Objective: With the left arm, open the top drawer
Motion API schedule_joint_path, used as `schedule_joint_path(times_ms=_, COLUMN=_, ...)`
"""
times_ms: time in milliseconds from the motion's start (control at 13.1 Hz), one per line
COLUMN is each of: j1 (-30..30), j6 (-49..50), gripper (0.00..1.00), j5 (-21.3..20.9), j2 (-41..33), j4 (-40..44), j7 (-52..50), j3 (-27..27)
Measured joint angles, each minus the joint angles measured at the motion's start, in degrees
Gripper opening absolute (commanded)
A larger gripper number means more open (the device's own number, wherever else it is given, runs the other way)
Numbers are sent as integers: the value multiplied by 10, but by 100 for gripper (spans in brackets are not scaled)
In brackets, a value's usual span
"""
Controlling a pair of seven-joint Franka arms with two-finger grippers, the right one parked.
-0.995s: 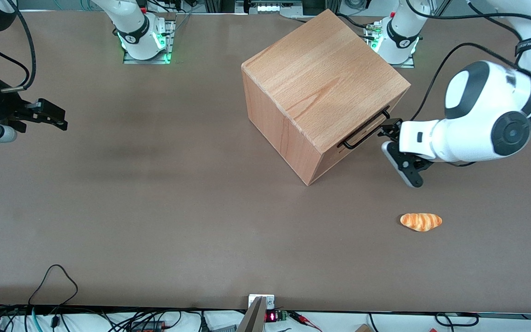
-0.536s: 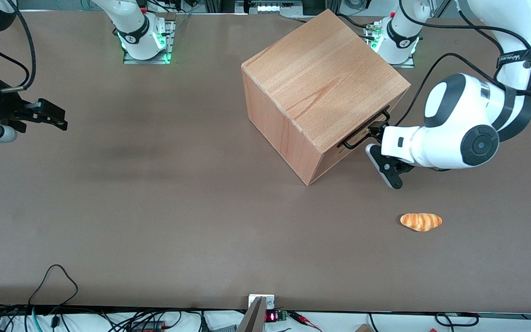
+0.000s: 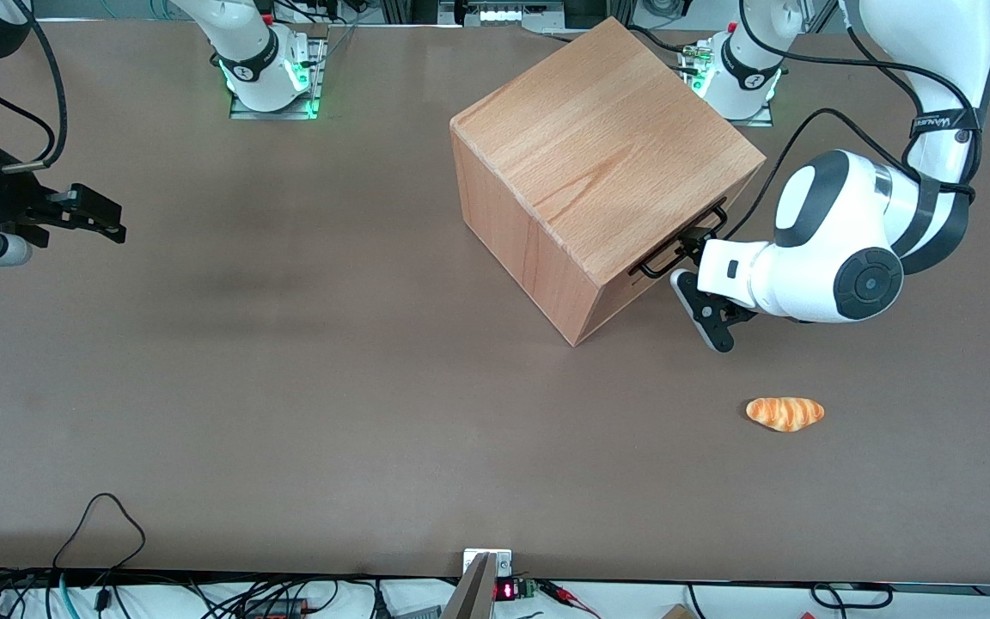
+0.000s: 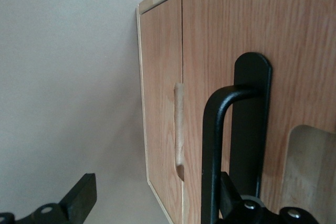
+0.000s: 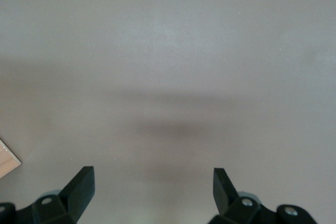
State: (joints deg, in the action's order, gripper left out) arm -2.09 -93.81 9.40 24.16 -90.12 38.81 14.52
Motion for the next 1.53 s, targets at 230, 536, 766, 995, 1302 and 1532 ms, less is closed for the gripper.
schedule_joint_path(times_ms=230, j1=0, j6=-2, gripper=100, j5=0, j2=3, j4=0, j7=0, j3=0)
schedule_joint_path(times_ms=536, j1=0, j6=-8, gripper=100, j5=0, j2=4, j4=0, j7=0, j3=0)
schedule_joint_path(times_ms=766, j1=2, j6=-21, gripper=100, j5=0, j2=4, j4=0, j7=0, j3=-1)
schedule_joint_path(times_ms=995, j1=6, j6=-38, gripper=100, j5=-2, j2=5, j4=0, j7=0, j3=-6)
schedule_joint_path(times_ms=1302, j1=15, j6=-46, gripper=100, j5=-2, j2=13, j4=0, j7=0, j3=-11)
schedule_joint_path(times_ms=1532, j1=38, j6=-51, gripper=100, j5=-2, j2=20, j4=7, j7=8, j3=-11)
